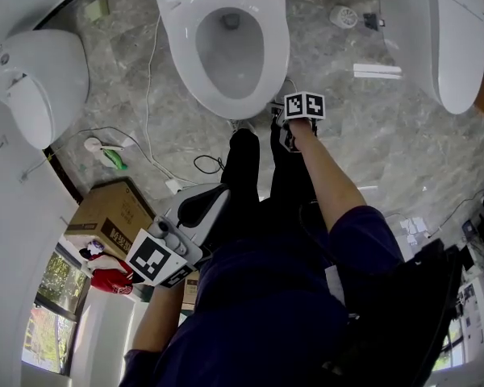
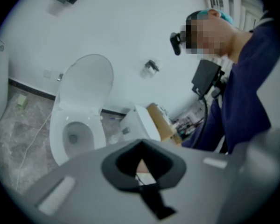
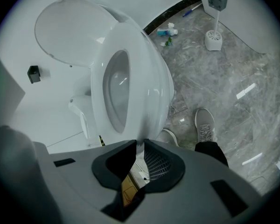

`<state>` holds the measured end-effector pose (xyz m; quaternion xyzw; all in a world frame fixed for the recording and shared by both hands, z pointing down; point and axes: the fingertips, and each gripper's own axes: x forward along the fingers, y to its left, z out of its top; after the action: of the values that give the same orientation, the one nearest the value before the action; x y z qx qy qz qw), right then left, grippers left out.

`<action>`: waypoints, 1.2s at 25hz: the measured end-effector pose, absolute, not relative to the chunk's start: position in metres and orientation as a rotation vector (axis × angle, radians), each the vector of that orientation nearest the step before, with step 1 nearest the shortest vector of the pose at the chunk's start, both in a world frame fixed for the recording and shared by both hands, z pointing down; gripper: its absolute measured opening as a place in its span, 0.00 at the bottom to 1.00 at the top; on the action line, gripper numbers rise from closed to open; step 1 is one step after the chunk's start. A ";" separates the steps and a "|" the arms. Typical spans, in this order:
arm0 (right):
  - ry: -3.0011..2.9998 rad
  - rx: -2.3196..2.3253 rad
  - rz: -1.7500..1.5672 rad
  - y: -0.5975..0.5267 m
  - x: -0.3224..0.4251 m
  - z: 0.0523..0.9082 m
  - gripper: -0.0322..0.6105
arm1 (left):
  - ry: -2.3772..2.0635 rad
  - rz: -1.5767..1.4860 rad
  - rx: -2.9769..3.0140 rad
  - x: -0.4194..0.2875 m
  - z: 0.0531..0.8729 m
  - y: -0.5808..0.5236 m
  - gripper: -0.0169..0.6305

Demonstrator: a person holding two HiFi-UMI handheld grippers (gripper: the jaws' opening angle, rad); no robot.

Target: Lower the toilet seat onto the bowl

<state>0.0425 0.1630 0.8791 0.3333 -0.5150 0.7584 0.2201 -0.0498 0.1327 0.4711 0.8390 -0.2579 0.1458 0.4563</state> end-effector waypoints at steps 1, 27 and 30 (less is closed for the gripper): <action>-1.419 0.920 2.092 0.163 0.043 0.882 0.13 | -0.636 0.358 2.068 -0.049 0.471 0.130 0.03; -1.862 0.910 1.825 0.103 0.031 0.754 0.10 | -0.611 0.288 2.203 -0.050 0.436 0.113 0.03; -2.068 0.928 1.697 0.069 0.029 0.671 0.09 | -0.611 0.237 2.278 -0.046 0.404 0.103 0.03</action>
<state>0.0286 0.0687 0.6707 0.3240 -0.7216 0.5921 0.1544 -0.0463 0.1029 0.4045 0.8904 -0.2390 0.0926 0.3763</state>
